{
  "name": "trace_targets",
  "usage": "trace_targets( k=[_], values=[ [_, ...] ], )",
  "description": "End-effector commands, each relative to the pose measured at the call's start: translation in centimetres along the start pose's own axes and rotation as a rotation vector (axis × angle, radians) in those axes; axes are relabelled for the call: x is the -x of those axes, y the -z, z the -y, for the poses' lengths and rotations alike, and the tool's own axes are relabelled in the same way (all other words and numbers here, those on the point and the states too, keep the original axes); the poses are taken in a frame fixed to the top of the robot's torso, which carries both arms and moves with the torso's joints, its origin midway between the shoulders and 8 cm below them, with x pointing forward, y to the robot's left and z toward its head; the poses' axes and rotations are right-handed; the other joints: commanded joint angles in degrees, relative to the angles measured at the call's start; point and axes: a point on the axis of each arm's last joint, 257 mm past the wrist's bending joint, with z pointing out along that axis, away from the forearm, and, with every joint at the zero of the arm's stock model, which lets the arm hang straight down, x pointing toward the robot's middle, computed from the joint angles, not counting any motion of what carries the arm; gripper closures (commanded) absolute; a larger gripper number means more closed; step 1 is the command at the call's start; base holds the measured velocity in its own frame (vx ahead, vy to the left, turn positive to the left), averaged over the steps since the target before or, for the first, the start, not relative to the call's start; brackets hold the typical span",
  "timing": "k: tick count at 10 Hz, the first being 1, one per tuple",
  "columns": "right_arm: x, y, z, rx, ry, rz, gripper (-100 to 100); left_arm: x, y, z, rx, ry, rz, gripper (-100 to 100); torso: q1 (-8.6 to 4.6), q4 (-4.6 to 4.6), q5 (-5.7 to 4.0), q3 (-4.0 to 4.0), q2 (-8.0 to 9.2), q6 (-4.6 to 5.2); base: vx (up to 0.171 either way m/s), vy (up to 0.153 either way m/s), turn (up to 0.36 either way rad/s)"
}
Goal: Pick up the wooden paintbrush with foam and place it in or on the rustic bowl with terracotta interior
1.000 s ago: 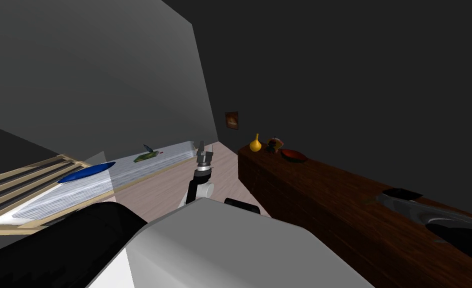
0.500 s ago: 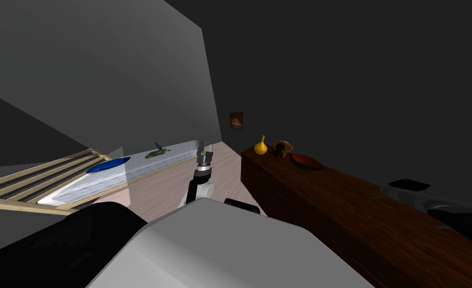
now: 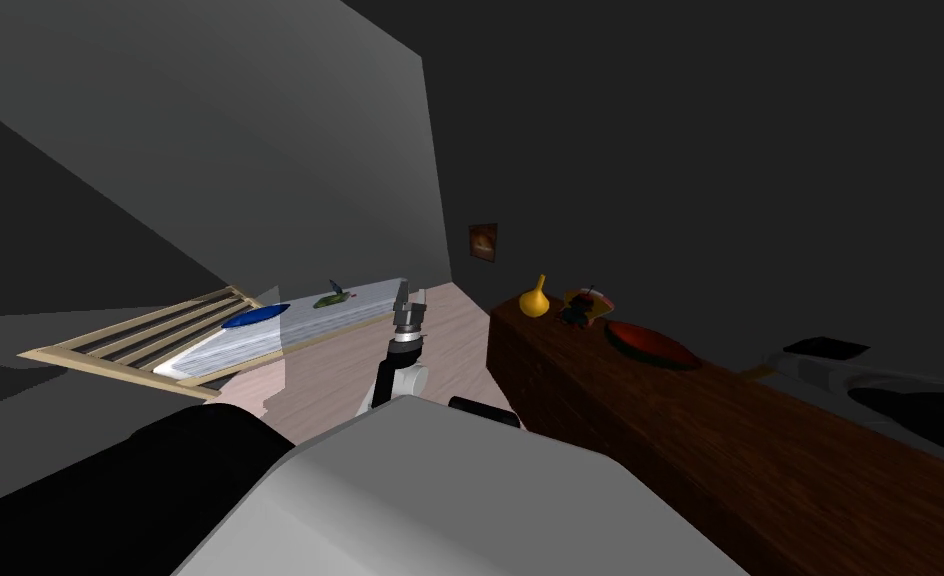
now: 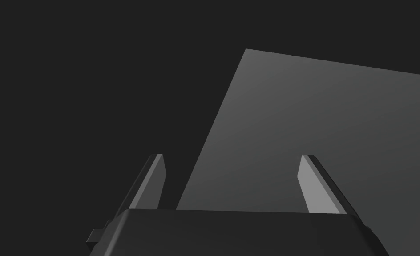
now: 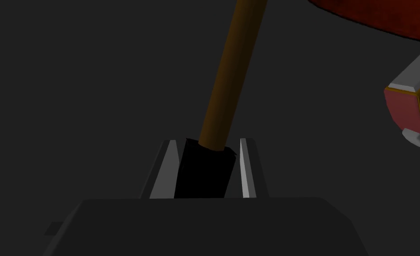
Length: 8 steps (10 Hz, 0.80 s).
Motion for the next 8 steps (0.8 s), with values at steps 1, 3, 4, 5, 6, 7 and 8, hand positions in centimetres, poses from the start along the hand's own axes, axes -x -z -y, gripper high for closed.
trace_targets(
  k=[1,3,4,5,6,7,8],
  values=[
    [1.6,-0.1,0.1,-0.009,-0.011,0.009,100,0.0,0.0,0.0,0.0,0.0,0.0,0,0.0,0.0,0.0,0.0,0.0,0.0,0.096,0.002,0.137],
    [3.8,-0.4,0.2,-0.02,-0.028,0.023,100,0.0,0.0,0.0,0.0,0.0,0.0,0,0.09,0.01,0.02,0.0,-0.01,-0.02,0.109,0.011,0.169],
    [4.3,-0.4,0.2,-0.022,-0.033,0.026,100,0.0,0.0,0.0,0.0,0.0,0.0,0,0.11,0.0,0.04,-0.04,-0.08,-0.06,0.071,-0.002,0.086],
    [5.0,-0.5,0.2,-0.025,-0.038,0.029,100,0.0,0.0,0.0,0.0,0.0,0.0,0,0.08,0.01,0.0,0.05,0.1,0.09,0.019,0.019,0.04],
    [4.7,-0.4,0.0,-0.02,-0.034,0.029,100,0.0,0.0,0.0,0.0,0.0,0.0,0,0.12,0.07,0.0,0.18,0.31,0.13,0.006,0.009,0.012],
    [4.8,-0.4,0.0,-0.02,-0.036,0.031,-100,0.0,0.0,0.0,0.0,0.0,0.0,0,0.08,0.1,-0.01,0.28,0.48,0.23,0.0,0.0,0.0],
    [4.8,-0.4,0.0,-0.019,-0.036,0.032,-100,0.0,0.0,0.0,0.0,0.0,0.0,0,0.04,0.13,-0.02,0.34,0.58,0.25,0.0,0.0,0.0]
  ],
)
